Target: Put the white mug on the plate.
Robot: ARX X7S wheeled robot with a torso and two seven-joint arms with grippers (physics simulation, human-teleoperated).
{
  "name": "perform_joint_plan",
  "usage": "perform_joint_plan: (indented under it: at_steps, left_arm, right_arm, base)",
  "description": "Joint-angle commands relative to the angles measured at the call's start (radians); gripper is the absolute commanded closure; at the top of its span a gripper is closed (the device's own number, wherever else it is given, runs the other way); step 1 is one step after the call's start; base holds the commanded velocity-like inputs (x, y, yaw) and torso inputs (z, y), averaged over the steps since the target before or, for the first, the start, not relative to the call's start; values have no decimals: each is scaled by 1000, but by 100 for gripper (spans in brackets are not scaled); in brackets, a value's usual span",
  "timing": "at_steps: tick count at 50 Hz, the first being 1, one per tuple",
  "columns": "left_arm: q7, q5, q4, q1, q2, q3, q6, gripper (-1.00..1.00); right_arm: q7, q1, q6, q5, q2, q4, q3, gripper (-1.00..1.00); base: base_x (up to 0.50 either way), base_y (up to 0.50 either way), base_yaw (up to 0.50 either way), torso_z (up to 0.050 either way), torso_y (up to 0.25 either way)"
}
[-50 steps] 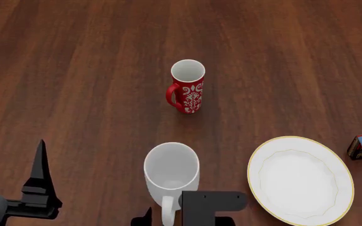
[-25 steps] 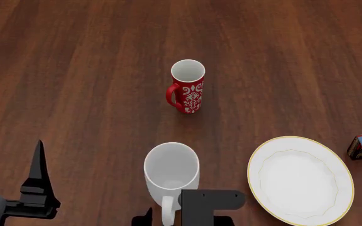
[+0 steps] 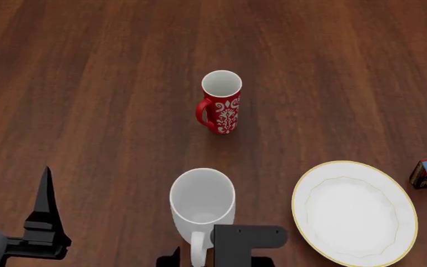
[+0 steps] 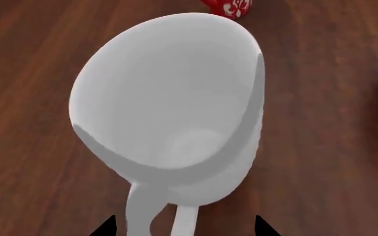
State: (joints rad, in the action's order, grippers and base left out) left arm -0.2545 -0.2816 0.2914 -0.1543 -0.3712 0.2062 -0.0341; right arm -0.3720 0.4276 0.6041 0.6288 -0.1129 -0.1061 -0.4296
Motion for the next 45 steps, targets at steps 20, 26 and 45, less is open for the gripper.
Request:
perform_joint_plan:
  at_steps: [20, 26, 45]
  left_arm:
    - [-1, -3, -8, -5, 0, 14, 4, -100]
    - [-1, -4, -12, -4, 0, 16, 8, -100]
    - [-6, -9, -1, 2, -5, 17, 10, -100]
  right_arm:
    - [-28, 2, -13, 1, -14, -2, -28, 100]
    - [-40, 0, -19, -7, -21, 4, -34, 100]
    - [-178, 12, 97, 0, -133, 316, -17, 100]
  base:
    - [2, 0, 0, 0, 0]
    - [0, 0, 0, 0, -3]
    - [0, 0, 0, 0, 0]
